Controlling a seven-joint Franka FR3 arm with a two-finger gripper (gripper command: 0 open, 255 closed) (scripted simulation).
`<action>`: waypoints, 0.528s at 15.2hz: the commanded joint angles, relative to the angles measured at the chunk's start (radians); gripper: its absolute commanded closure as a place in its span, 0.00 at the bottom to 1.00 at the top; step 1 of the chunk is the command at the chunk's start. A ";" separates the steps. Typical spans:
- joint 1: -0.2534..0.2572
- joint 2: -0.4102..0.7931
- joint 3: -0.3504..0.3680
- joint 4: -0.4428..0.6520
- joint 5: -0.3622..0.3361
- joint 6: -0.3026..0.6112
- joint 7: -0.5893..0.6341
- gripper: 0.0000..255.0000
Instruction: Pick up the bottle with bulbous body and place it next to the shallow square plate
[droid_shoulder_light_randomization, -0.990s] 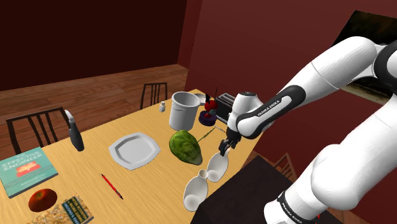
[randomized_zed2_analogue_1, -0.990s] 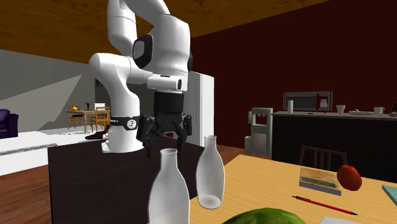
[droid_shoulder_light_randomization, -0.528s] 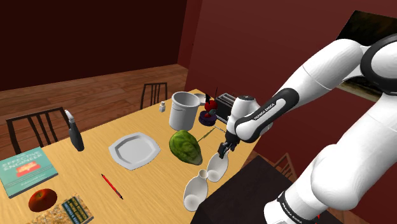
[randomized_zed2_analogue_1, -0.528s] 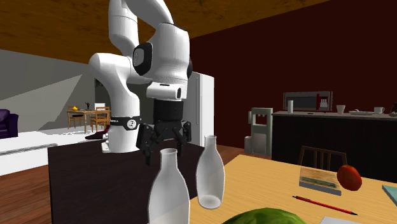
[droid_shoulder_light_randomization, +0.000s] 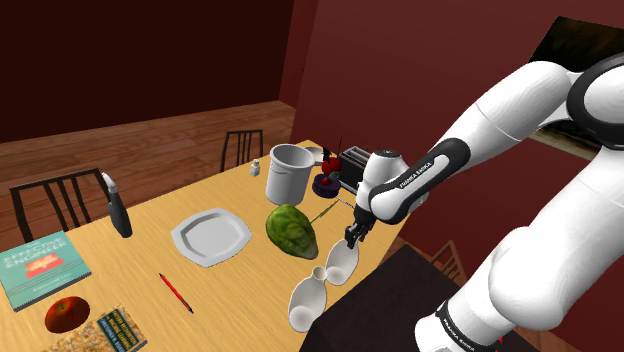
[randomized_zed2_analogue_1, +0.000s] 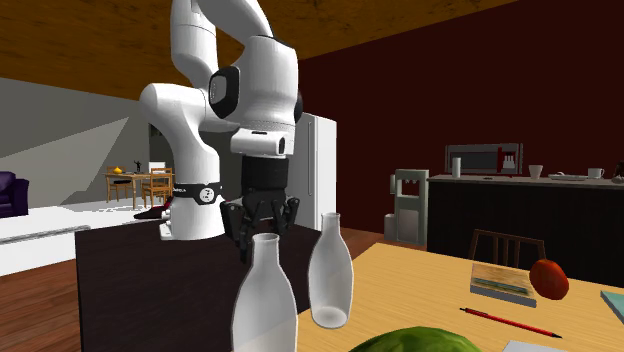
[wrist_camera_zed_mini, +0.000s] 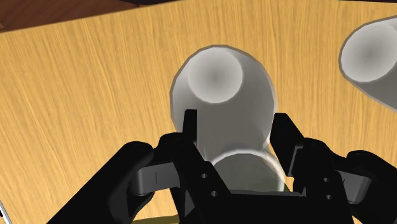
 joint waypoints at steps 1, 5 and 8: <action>0.000 0.001 0.000 -0.001 0.000 -0.001 0.000 1.00; 0.000 0.002 0.000 -0.001 0.000 0.000 0.000 1.00; -0.001 -0.056 0.000 -0.003 -0.007 -0.056 0.003 1.00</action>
